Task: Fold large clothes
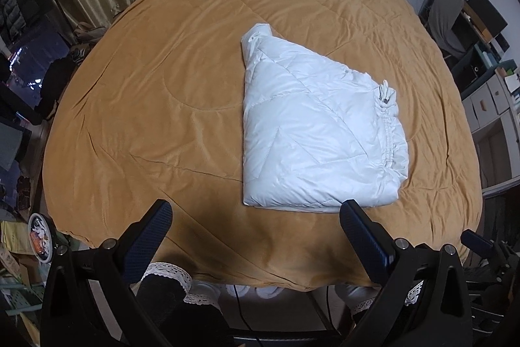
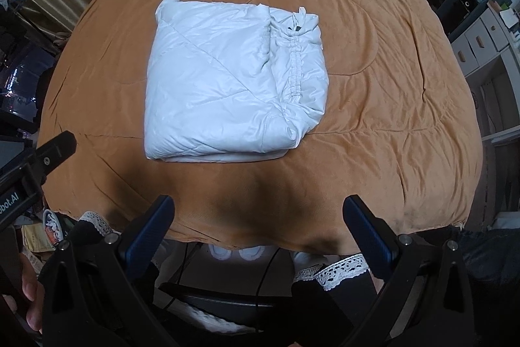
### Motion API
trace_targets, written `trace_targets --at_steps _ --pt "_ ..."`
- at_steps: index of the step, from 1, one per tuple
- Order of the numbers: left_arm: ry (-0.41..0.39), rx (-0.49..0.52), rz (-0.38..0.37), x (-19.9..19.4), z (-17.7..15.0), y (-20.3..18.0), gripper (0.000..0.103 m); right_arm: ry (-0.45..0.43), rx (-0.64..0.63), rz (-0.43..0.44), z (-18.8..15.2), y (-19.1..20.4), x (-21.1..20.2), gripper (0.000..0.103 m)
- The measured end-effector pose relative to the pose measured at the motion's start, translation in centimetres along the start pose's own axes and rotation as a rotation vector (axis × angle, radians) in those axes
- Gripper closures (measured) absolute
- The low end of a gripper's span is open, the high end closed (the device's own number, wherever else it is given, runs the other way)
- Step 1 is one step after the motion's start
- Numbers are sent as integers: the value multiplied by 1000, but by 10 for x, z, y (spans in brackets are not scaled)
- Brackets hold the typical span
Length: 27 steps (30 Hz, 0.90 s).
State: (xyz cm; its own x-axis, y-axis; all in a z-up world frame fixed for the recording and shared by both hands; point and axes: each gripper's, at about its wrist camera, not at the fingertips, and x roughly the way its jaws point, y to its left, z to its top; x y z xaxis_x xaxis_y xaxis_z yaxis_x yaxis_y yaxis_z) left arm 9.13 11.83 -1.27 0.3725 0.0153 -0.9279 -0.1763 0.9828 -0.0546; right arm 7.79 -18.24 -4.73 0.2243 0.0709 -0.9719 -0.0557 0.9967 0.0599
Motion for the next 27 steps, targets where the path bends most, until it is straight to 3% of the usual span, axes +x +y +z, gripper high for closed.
trace_targets --at_steps 27 --pt "15 7 -36 -2 -5 0 0 24 -2 -19 -1 9 7 0"
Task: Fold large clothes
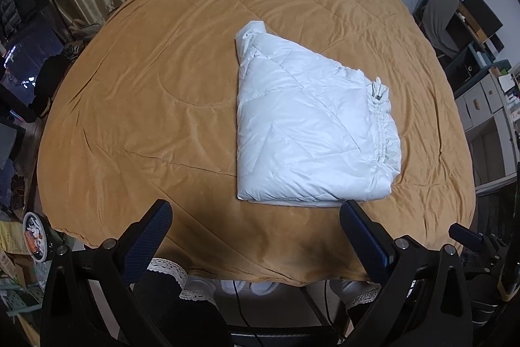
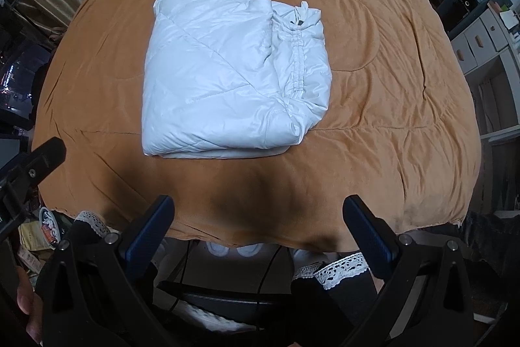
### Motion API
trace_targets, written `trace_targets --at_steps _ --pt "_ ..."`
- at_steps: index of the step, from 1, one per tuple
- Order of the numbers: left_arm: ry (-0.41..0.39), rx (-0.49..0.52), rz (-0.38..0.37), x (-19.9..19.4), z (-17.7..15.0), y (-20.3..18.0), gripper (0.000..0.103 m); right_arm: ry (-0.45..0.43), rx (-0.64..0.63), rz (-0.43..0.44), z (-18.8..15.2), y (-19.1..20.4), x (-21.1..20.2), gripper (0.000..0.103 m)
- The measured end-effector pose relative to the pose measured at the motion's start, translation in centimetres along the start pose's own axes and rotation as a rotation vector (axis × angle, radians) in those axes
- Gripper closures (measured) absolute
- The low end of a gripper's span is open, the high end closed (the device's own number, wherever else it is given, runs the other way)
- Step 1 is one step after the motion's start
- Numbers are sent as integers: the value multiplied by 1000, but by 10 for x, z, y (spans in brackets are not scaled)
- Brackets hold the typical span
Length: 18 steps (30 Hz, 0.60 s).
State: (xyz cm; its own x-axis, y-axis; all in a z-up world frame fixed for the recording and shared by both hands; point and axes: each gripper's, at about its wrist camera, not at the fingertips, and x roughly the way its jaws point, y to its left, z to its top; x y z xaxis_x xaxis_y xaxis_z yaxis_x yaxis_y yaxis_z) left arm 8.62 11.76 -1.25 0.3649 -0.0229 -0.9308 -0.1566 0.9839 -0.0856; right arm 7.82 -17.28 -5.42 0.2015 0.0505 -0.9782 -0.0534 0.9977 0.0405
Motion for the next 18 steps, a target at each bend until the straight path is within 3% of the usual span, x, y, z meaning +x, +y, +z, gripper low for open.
trace_targets --at_steps 18 --pt "23 26 -12 1 -6 -9 0 11 -10 1 -3 6 2 0"
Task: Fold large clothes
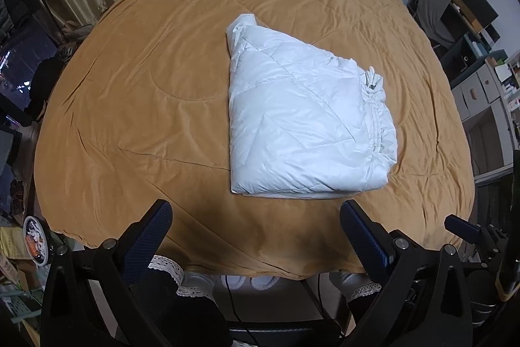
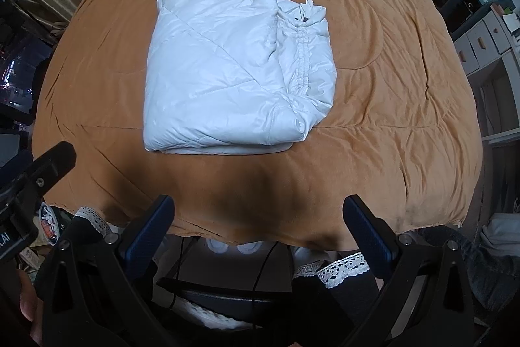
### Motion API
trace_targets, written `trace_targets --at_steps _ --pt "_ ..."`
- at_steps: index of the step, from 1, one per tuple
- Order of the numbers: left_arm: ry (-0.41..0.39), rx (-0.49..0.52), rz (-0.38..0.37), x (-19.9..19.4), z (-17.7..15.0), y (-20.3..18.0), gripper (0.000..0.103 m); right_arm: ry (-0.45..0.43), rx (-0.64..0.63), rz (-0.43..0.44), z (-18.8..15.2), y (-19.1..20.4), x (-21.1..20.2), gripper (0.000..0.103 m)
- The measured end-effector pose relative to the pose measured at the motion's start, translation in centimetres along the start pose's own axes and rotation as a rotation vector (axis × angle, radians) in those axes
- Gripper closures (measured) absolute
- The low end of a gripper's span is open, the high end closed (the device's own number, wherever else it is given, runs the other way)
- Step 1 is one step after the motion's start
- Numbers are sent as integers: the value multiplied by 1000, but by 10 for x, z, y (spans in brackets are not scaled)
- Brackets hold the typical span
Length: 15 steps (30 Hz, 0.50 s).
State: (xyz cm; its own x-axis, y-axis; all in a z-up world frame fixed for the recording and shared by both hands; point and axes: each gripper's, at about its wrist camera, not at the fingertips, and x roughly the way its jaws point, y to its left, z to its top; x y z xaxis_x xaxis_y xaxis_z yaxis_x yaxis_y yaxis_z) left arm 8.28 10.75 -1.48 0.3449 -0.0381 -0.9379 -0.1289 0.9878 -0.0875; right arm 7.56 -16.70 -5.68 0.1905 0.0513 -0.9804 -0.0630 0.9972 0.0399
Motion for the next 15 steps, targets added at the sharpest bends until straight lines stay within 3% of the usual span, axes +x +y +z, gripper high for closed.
trace_targets --at_steps 15 --pt "9 -2 -10 1 -2 4 0 14 -15 -6 -2 5 3 0"
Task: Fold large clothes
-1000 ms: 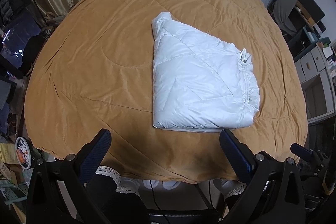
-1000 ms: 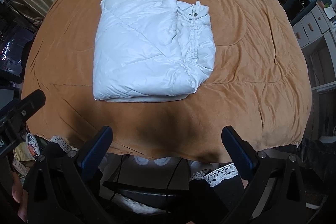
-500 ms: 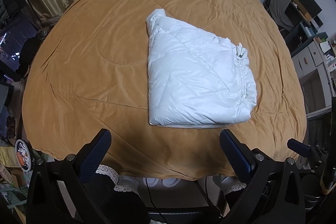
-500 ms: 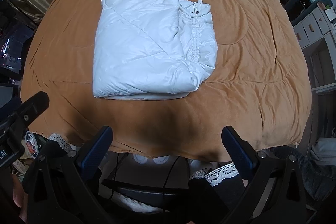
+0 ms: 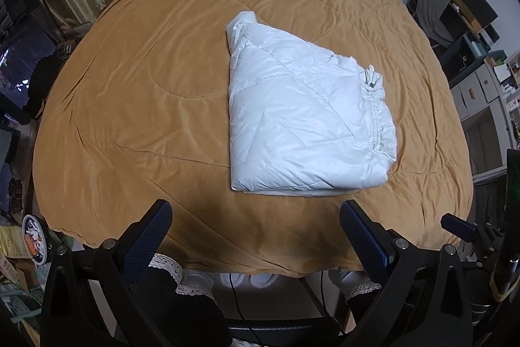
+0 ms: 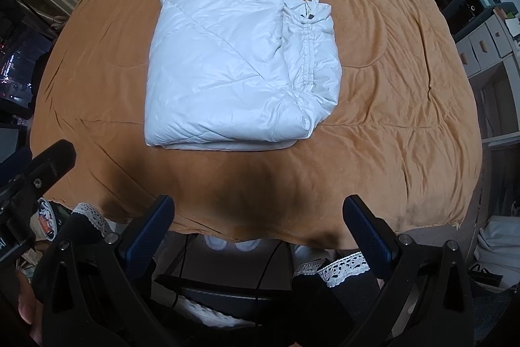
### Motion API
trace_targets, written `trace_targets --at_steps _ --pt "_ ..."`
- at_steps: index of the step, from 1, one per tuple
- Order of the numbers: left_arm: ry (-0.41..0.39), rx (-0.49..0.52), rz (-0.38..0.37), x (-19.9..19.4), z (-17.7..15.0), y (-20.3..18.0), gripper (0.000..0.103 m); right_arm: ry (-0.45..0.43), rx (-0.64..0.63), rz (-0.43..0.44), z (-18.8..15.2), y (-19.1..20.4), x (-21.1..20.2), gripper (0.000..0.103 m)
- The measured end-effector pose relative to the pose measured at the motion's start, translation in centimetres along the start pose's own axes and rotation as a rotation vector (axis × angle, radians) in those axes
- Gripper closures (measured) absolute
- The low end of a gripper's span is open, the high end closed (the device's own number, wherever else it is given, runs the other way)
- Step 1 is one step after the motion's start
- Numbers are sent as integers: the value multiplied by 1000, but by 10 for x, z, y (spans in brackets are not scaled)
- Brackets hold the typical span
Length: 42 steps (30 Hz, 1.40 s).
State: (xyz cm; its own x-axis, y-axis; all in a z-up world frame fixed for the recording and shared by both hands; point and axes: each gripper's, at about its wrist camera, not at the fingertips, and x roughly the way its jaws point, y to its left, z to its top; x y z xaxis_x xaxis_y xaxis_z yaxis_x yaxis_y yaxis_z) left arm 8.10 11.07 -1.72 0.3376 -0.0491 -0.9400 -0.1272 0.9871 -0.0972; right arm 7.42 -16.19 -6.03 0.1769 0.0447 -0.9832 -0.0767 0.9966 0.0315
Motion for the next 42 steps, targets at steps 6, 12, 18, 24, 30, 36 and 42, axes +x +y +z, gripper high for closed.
trace_targets --at_steps 6,12,18,24,30,36,42 --pt "-4 4 7 -2 -1 -2 0 9 0 -3 0 0 1 0" --pt "4 9 2 -1 -3 -4 0 13 -12 -7 -1 2 3 0" --pt "-1 13 4 -2 -3 -5 0 20 -18 -9 -1 5 4 0" --pt "-1 11 4 -3 -4 -5 0 28 -13 -8 -2 5 6 0" --pt "4 13 4 -2 -4 -6 0 25 -18 -14 -3 5 6 0" --pt "6 19 1 -4 -4 -5 0 25 -21 -22 -4 8 7 0" --pt "8 17 2 -3 -5 -6 0 26 -24 -23 -3 8 7 0"
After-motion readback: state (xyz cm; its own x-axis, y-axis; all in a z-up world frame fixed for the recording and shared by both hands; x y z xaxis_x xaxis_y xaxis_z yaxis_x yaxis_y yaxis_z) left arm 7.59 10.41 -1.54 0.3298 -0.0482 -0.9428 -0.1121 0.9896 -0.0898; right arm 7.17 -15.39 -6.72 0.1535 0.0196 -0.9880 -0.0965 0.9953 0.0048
